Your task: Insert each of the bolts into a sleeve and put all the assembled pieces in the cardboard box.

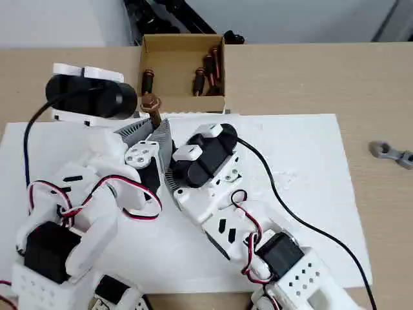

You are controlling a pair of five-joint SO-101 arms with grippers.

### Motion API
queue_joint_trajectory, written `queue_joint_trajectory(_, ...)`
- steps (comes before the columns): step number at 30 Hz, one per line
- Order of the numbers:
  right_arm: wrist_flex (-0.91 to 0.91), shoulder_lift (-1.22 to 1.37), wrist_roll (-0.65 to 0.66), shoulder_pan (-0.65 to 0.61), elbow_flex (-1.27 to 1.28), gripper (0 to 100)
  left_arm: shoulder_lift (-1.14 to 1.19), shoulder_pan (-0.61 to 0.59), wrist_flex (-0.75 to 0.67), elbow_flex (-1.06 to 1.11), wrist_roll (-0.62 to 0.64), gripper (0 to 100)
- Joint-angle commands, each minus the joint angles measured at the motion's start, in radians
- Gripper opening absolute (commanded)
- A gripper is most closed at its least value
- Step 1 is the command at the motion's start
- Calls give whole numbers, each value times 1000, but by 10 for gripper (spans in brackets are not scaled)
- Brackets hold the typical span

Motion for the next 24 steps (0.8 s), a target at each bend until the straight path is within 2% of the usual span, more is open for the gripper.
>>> queue_joint_trajectory(1,-25,-44,14,-4,-11,4,8,2,-5,-39,6,9)
queue_joint_trajectory(17,-27,-45,14,-4,-11,4,9,-3,-84,13,-2,8)
queue_joint_trajectory(24,-22,-45,14,-4,-11,4,9,-55,-98,45,-2,8)
